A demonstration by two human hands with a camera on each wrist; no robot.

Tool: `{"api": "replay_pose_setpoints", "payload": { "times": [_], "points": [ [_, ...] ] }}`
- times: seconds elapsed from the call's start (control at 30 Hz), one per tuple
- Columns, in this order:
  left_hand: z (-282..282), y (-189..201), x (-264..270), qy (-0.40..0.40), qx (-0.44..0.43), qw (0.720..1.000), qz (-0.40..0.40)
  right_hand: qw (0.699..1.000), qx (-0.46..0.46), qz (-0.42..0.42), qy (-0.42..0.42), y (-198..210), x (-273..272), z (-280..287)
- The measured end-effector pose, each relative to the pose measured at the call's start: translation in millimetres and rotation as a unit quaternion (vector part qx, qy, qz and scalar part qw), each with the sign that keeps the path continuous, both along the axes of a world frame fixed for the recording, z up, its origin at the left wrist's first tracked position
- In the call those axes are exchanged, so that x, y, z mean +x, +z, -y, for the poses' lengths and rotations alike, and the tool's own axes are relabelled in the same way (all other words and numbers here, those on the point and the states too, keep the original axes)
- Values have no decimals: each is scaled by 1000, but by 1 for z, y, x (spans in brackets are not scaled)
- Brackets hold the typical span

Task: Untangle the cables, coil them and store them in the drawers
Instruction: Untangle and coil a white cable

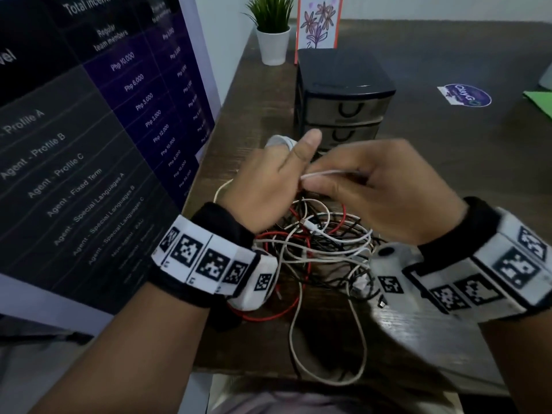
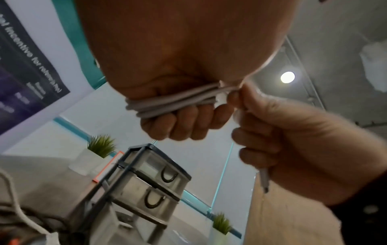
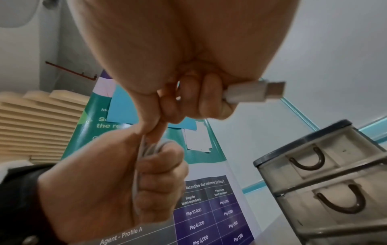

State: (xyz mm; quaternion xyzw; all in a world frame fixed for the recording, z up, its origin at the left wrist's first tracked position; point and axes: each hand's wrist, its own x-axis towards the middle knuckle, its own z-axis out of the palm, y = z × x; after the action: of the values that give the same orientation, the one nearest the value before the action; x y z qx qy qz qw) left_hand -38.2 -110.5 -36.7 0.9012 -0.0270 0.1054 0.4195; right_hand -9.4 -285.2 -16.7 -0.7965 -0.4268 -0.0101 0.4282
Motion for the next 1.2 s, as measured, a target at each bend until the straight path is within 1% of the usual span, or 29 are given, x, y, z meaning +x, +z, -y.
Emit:
{"api": "replay_pose_setpoints", "payload": {
  "times": [0.03, 0.13, 0.23, 0.33, 0.4, 0.43, 0.53, 0.6, 0.67, 0.77, 0.87, 0.93, 1.0, 1.07, 1.13, 1.2],
  "points": [
    [3, 1, -3, -11, -19, 1000, -21, 1000, 20, -3, -2, 1, 2, 0],
    [8, 5, -8, -68, -90, 992, -51, 997, 74, 6, -25, -2, 6, 1],
    [11, 8, -12, -111, -152, 979, -76, 993, 110, -21, -23, -4, 8, -2],
    [12, 11, -15, -155, -225, 958, -91, 997, 75, -27, 8, -6, 8, -5],
    [11, 12, -15, -162, -247, 950, -97, 996, 52, -58, 37, -6, 7, -4],
    [11, 12, -14, -160, -253, 948, -104, 996, 44, -68, 37, -7, 8, -4],
    [12, 11, -11, -122, -254, 950, -135, 998, 26, -55, -1, -10, 9, -3],
    [13, 9, -9, -93, -258, 952, -134, 998, 30, -56, -22, -14, 10, -5],
    [14, 8, -8, -58, -279, 951, -116, 996, 42, -62, -39, -19, 10, -6],
    [16, 8, -7, 7, -306, 950, -62, 994, 49, -42, -88, -20, 12, -8],
    [19, 9, -7, 34, -295, 954, -37, 991, 44, -26, -125, -16, 11, -10],
    [19, 8, -6, 53, -267, 962, -26, 993, 29, -37, -113, -14, 11, -11],
    [17, 4, -5, 82, -239, 967, -25, 996, 11, -64, -65, -12, 13, -9],
    [12, 2, -4, 97, -234, 966, -42, 998, -13, -62, -25, -13, 18, -5],
    [8, 2, -3, 93, -245, 963, -69, 999, -21, -34, -26, -14, 22, -1],
    [8, 3, -5, 84, -279, 952, -97, 998, 11, -26, -50, -13, 21, -1]
  ]
}}
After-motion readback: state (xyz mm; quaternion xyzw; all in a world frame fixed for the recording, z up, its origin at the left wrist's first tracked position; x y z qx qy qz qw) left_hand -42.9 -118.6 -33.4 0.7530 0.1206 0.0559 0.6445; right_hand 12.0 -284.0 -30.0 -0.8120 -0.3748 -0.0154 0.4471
